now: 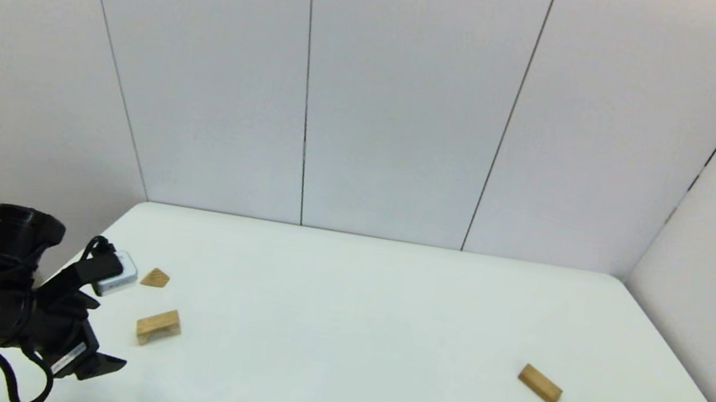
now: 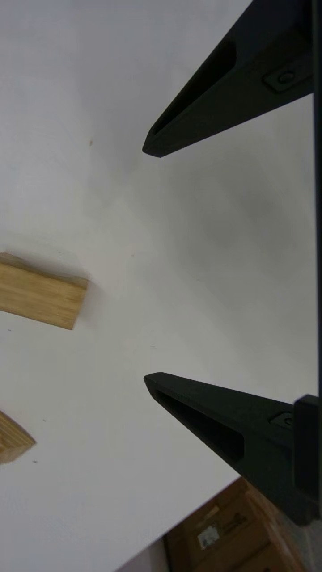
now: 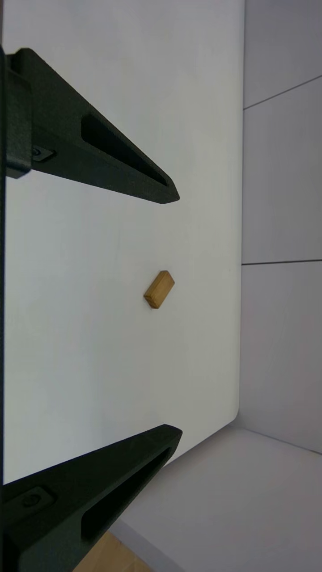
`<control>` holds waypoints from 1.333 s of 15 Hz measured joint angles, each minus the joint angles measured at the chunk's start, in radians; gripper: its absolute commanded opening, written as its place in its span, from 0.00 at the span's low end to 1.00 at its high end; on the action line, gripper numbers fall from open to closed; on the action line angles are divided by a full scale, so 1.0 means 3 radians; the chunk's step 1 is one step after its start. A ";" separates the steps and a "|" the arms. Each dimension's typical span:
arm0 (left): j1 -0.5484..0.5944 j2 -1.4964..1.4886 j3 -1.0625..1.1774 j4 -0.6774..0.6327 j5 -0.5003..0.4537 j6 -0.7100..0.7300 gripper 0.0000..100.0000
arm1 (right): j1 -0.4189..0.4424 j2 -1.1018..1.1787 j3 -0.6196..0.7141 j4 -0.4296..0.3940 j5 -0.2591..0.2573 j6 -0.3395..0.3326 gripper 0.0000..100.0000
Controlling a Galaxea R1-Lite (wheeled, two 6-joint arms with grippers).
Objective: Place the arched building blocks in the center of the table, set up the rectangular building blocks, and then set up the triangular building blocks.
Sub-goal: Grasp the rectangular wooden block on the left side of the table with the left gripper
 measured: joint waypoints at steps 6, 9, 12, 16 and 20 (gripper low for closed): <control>-0.0144 0.0402 -0.0288 -0.0007 -0.0353 0.0066 1.00 | 0.0000 0.0000 0.0000 0.0000 0.0001 0.0000 1.00; -0.0182 0.0561 -0.0380 -0.0009 -0.0357 0.0062 1.00 | 0.0000 0.0000 0.0000 -0.0001 0.0000 -0.0001 1.00; -0.0176 0.0707 -0.0439 -0.0011 -0.0358 0.0057 1.00 | 0.0000 0.0000 0.0000 -0.0001 0.0003 0.0000 1.00; -0.0170 0.0896 -0.0640 -0.0001 -0.0358 0.0066 1.00 | 0.0000 0.0000 0.0000 -0.0001 0.0000 0.0000 1.00; -0.0165 0.1043 -0.0803 0.0006 -0.0358 0.0059 1.00 | 0.0000 0.0000 0.0000 0.0000 0.0001 0.0000 1.00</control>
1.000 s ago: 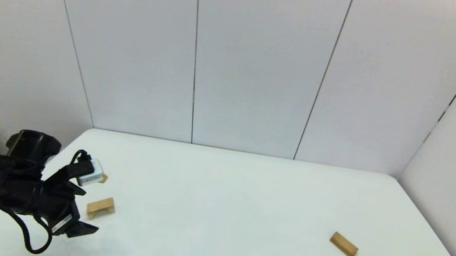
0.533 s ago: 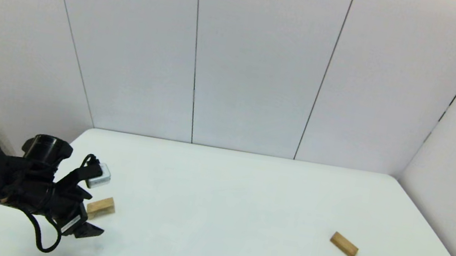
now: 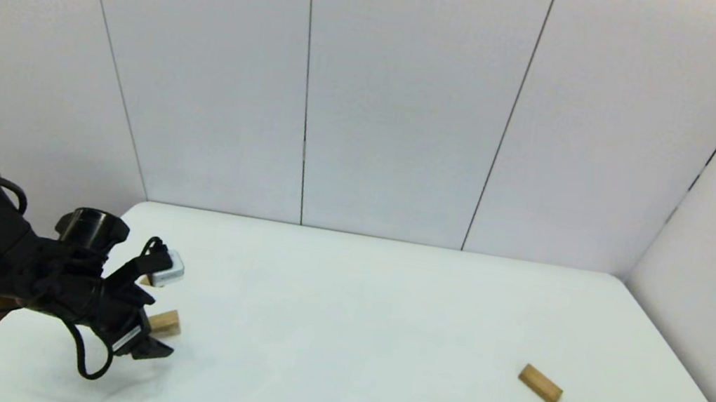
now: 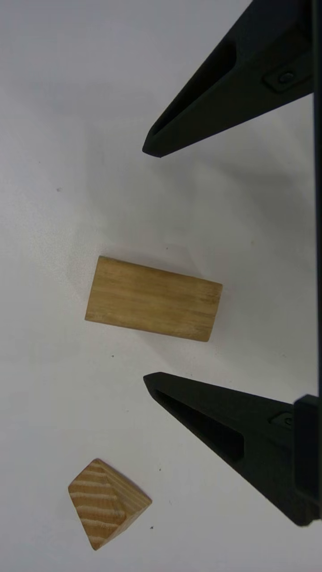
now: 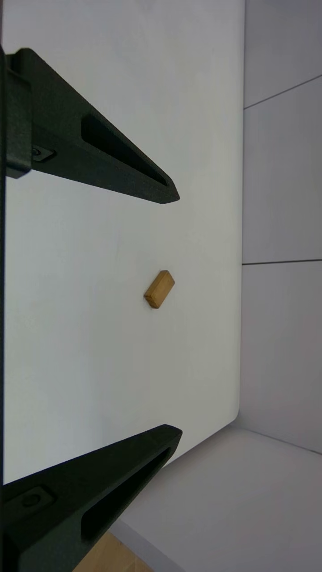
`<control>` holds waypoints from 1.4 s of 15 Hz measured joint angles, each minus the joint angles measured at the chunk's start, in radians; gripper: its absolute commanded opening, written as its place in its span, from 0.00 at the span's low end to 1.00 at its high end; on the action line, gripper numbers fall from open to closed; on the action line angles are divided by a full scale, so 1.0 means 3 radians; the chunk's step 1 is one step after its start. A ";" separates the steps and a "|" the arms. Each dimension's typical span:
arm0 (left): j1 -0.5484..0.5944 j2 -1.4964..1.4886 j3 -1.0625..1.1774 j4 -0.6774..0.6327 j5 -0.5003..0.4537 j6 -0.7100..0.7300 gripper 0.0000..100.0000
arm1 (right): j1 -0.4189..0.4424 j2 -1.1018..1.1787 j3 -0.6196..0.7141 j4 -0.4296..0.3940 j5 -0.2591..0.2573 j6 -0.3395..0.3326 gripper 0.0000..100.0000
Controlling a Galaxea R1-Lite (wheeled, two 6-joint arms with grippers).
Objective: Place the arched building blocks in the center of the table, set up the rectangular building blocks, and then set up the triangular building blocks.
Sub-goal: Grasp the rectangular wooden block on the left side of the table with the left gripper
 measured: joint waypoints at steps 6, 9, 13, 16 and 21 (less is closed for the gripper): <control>0.0040 0.0165 -0.0044 -0.0001 0.0000 0.0005 1.00 | 0.0001 0.0000 0.0000 -0.0001 -0.0001 -0.0002 1.00; 0.0085 0.0203 -0.0066 -0.0003 -0.0011 0.0006 1.00 | 0.0000 0.0000 0.0000 -0.0001 -0.0001 -0.0001 1.00; 0.0146 0.0245 -0.0123 -0.0001 -0.0079 0.0006 1.00 | 0.0000 0.0000 0.0000 -0.0001 -0.0001 0.0001 1.00; 0.0155 0.0274 -0.0146 -0.0004 -0.0093 0.0004 0.00 | 0.0000 0.0000 0.0000 0.0000 0.0000 0.0000 1.00; 0.0170 0.0315 -0.0178 -0.0004 -0.0141 0.0005 0.00 | 0.0000 0.0000 0.0000 0.0000 0.0000 -0.0001 1.00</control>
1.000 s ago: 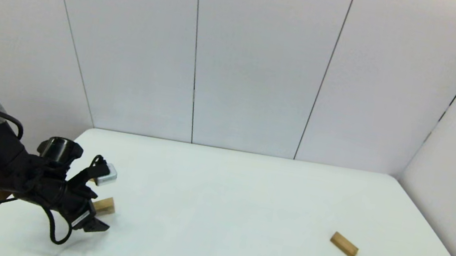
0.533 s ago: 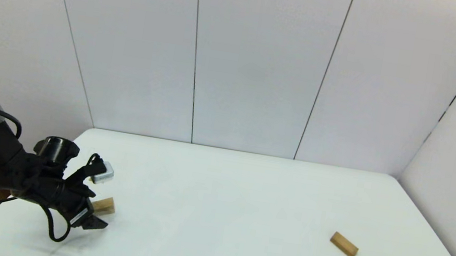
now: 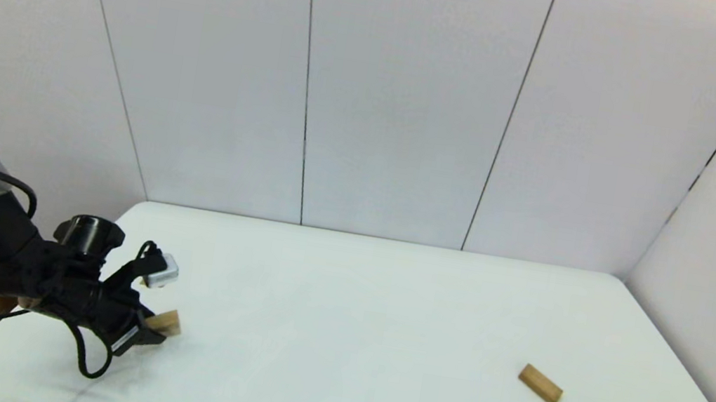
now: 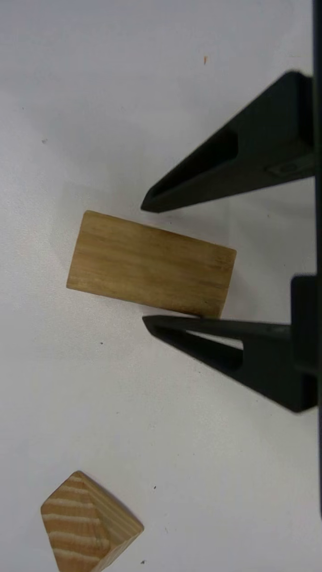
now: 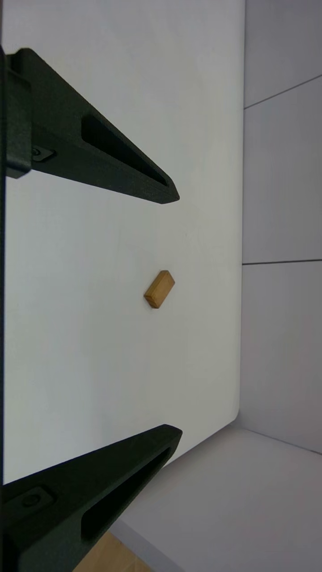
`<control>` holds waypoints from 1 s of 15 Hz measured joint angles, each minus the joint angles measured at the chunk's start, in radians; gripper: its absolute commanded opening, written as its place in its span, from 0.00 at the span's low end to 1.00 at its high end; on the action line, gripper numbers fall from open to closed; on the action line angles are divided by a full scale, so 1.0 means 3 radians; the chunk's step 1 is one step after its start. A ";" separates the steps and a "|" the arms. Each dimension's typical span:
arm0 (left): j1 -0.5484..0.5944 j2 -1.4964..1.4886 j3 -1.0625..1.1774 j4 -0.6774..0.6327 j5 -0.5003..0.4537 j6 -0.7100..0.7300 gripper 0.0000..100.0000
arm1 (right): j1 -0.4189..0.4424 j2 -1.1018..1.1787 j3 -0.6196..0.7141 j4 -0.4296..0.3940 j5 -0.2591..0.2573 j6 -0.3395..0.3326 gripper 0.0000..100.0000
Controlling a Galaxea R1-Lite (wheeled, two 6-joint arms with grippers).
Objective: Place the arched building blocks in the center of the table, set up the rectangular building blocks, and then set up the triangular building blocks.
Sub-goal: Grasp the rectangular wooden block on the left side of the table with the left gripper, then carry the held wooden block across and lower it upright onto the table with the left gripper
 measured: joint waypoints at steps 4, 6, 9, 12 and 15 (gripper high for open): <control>0.0000 0.0013 -0.0015 0.0072 -0.0019 -0.0006 0.00 | 0.0000 0.0000 0.0000 0.0000 0.0000 0.0000 1.00; -0.0039 -0.0023 -0.0028 0.0084 -0.0140 -0.0023 0.00 | 0.0000 0.0000 0.0000 -0.0001 -0.0001 -0.0001 1.00; -0.0380 -0.0167 -0.0142 0.0096 -0.0218 -0.0162 0.00 | 0.0000 0.0000 0.0000 -0.0001 -0.0001 0.0000 1.00; -0.0984 -0.0230 -0.0584 0.0321 -0.0196 -0.0420 0.00 | 0.0000 0.0000 0.0000 -0.0001 0.0000 0.0001 1.00; -0.1562 -0.0172 -0.1007 0.0716 -0.0110 -0.0491 0.00 | 0.0000 0.0000 0.0000 -0.0001 -0.0001 0.0000 1.00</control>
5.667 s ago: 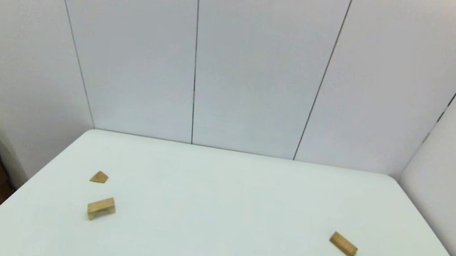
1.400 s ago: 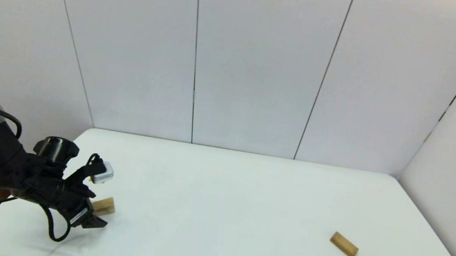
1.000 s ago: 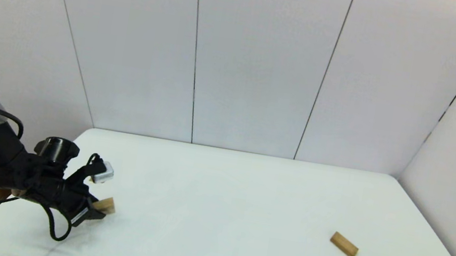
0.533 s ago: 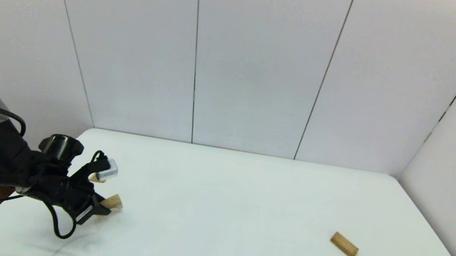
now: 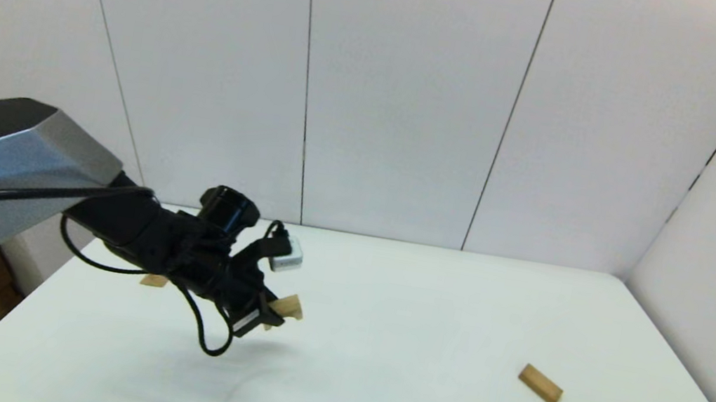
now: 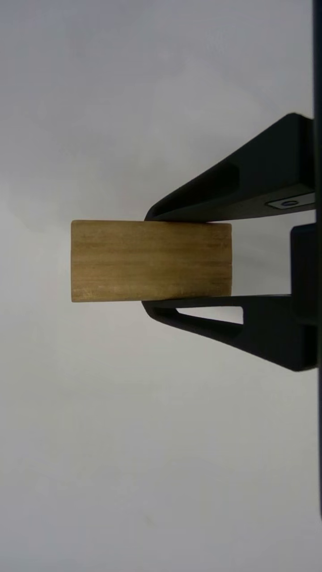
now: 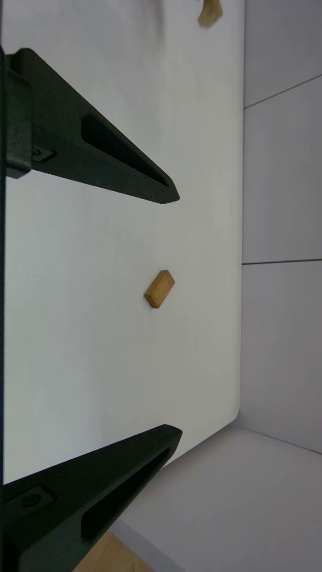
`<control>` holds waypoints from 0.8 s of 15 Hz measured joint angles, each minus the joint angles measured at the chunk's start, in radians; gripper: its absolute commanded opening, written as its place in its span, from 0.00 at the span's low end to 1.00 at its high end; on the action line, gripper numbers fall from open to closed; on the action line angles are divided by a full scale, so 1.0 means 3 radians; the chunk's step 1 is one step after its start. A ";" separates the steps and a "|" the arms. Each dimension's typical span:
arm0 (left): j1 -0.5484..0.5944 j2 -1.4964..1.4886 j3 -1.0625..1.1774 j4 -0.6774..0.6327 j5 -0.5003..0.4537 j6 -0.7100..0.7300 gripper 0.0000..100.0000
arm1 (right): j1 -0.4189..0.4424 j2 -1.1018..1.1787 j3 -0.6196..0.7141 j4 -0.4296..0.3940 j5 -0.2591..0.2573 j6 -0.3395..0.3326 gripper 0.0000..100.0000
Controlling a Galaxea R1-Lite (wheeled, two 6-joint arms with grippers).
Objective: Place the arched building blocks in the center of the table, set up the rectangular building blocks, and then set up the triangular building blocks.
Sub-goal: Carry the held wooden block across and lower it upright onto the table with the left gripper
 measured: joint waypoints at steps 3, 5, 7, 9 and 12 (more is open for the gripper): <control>-0.0449 0.0112 -0.0348 0.0304 0.0048 -0.0003 0.00 | 0.0000 0.0000 0.0000 0.0000 0.0001 -0.0001 1.00; -0.0691 0.0234 -0.0504 0.0375 0.0098 -0.0001 0.00 | 0.0000 0.0000 0.0000 0.0000 0.0000 0.0001 1.00; -0.0880 0.0377 -0.0618 0.0378 0.0209 -0.0001 0.00 | 0.0000 0.0000 0.0000 0.0000 0.0000 0.0000 1.00; -0.1031 0.0556 -0.0788 0.0386 0.0344 0.0001 0.00 | 0.0001 0.0000 0.0000 0.0000 0.0000 0.0001 1.00; -0.1217 0.0808 -0.1131 0.0482 0.0442 0.0001 0.00 | 0.0000 0.0000 0.0000 0.0000 0.0000 0.0001 1.00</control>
